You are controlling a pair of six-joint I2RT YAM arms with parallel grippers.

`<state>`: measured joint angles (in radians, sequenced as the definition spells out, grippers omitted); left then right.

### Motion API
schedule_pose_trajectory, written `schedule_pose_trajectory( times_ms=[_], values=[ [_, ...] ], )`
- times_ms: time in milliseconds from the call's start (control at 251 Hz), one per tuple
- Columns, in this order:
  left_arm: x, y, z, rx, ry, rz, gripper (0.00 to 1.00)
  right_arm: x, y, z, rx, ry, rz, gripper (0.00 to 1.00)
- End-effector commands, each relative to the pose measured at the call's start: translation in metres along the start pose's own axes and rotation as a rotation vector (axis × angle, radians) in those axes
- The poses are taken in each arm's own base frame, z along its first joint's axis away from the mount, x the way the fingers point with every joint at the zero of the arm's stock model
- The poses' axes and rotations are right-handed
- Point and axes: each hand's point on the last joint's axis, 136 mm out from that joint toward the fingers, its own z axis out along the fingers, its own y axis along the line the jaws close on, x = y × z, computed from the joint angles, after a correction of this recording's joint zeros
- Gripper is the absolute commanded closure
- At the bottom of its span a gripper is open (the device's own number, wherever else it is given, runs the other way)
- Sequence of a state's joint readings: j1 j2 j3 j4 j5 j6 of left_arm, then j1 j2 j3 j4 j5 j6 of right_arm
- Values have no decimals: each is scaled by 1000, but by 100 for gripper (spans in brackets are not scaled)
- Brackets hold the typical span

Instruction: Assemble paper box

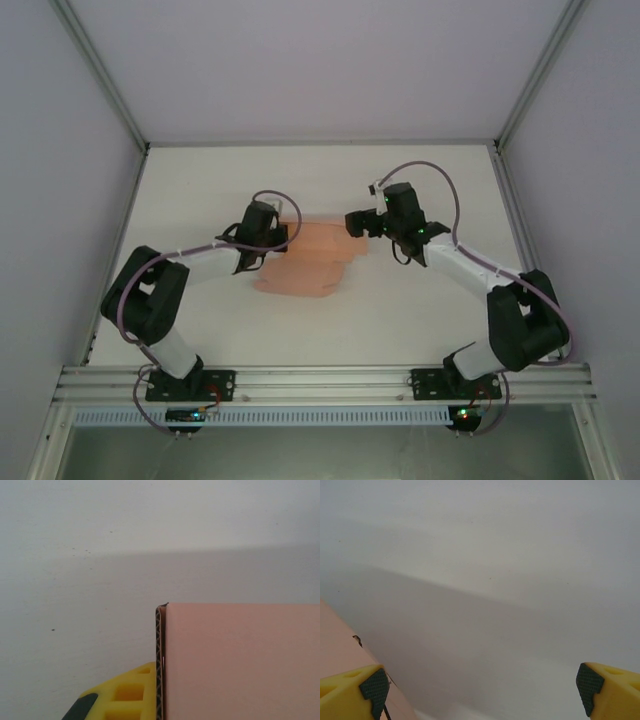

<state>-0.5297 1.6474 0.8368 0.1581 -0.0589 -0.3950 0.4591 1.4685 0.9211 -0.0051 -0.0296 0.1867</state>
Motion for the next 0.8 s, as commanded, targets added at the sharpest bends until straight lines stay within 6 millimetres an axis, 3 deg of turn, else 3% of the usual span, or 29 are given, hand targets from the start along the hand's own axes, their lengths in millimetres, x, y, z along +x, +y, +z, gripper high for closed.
schedule_pose_trajectory(
  times_ms=[0,32,184,319,451,631,794],
  values=[
    [-4,-25,-3,87,21,-10,100,21,36,9,-132,39,-46,1],
    [-3,-23,-2,79,22,-5,100,18,38,6,-152,20,-8,1],
    [0,-10,-4,101,48,-25,100,7,13,-21,-184,-24,64,1],
    [0,-15,-11,172,41,-1,100,11,20,-54,-313,-62,58,3],
    [-3,-25,-14,245,40,-4,100,14,49,-70,-473,-58,17,15],
    [-10,-46,-26,367,9,22,100,16,56,-61,-517,-12,34,27],
    [-13,-61,-39,466,-23,58,100,8,70,-61,-603,-4,31,61]
  ],
)
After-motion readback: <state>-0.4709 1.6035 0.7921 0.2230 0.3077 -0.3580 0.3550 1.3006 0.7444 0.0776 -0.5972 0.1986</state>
